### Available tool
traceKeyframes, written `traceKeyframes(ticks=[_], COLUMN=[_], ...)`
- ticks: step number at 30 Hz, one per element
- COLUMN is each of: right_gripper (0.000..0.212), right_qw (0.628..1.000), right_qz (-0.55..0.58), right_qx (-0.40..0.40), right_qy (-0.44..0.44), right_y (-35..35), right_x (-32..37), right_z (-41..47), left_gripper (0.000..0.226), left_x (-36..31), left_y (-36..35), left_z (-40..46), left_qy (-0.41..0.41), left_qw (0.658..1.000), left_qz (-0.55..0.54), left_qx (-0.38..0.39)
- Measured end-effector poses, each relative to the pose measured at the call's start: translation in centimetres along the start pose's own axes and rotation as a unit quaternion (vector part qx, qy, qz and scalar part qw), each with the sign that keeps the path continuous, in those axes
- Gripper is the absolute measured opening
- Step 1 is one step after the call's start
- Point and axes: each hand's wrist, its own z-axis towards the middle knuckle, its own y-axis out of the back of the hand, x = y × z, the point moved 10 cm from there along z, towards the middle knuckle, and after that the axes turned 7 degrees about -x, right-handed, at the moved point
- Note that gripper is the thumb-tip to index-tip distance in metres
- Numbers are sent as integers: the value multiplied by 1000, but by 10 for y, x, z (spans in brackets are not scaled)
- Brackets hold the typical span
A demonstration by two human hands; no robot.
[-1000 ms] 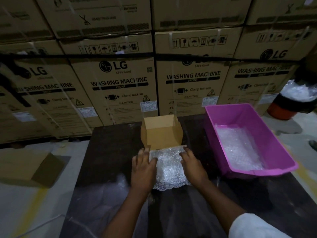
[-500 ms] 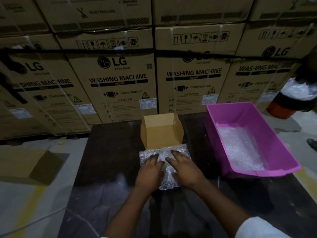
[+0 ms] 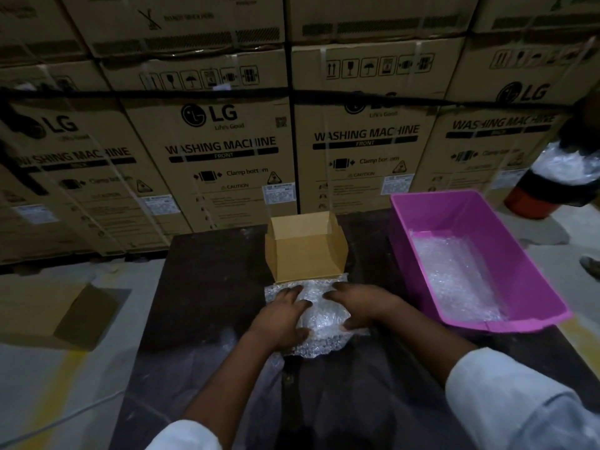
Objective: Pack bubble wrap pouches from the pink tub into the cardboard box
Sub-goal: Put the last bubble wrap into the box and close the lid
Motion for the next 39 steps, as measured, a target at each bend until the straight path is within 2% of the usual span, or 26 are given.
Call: traceKeyframes(ticks=[6,12,15,21,25,30,33,36,39], right_gripper=[91,93,92,103,103,102,96,93,99], right_qw=[998,997,996,995,994,998,998,999,998], right_qz=[-42,-68,-82,-84,-94,-19,51,19,-51], right_qx=[44,30,17,52,52,55,38,-21,-25], right_qy=[-3,6,3,-4,-5,19,27,15,0], right_y=[0,1,5,-2,-5,0,17,39,36], right_x=[7,1,-2,0,-1,-4,-9,-18,-20], right_z=[11,14,12,17,19,12,4,-7,-12], left_gripper=[65,64,64,71,67,70,68,65,81], left_x=[-9,-15,-14,-12,-7,-3,2,12,22], left_y=[1,0,-4,-8,-6,-2,15,40,34], left_z=[8,15,18,21,16,11,3,-8,-14], left_qy=[-10,-1,-3,-6,-7,-8,0,24,45], left_qw=[998,997,997,1000,1000,999,995,989,990], left_qz=[55,72,69,20,-6,-32,-80,-13,86], left_qx=[7,9,14,17,-21,-21,-66,-148,-99])
